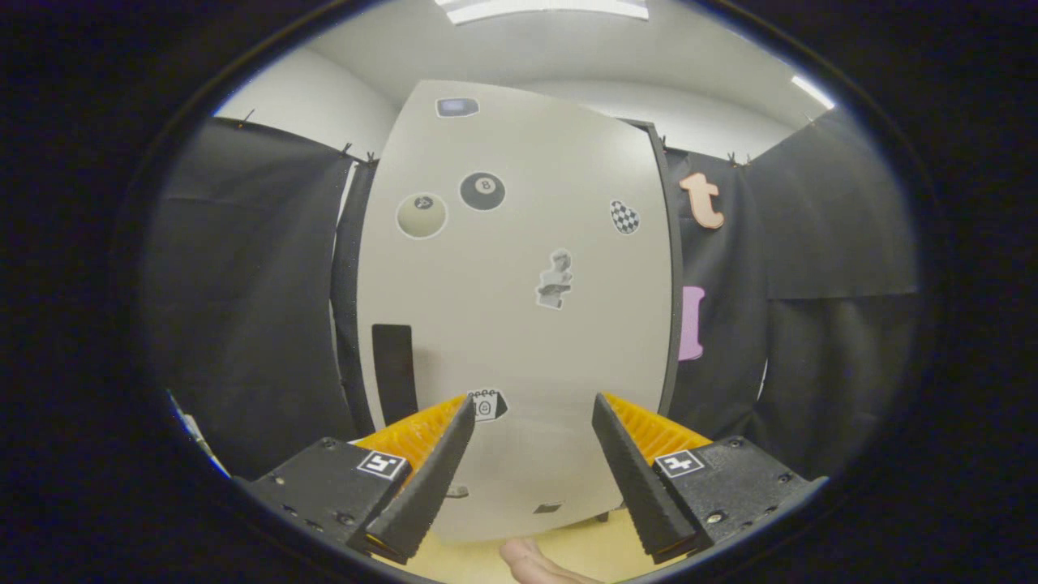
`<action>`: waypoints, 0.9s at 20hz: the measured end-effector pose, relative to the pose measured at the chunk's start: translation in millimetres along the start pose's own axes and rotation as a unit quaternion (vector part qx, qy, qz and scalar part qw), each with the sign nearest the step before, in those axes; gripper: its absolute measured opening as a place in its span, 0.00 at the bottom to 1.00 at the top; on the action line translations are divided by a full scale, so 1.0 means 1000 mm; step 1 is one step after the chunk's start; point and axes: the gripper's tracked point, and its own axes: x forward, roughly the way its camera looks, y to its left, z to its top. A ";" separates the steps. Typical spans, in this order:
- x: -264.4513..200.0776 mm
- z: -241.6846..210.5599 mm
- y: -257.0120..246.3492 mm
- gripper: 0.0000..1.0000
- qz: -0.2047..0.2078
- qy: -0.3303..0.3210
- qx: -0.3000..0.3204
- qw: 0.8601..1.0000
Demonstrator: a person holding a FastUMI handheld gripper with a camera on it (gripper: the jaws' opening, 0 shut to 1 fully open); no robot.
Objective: Open the shoe cabinet door, grab the shoes and put them into the shoe cabinet, then close the shoe cabinet door.
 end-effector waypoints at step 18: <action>-0.183 -0.087 0.013 0.97 -0.038 -0.003 0.013 0.999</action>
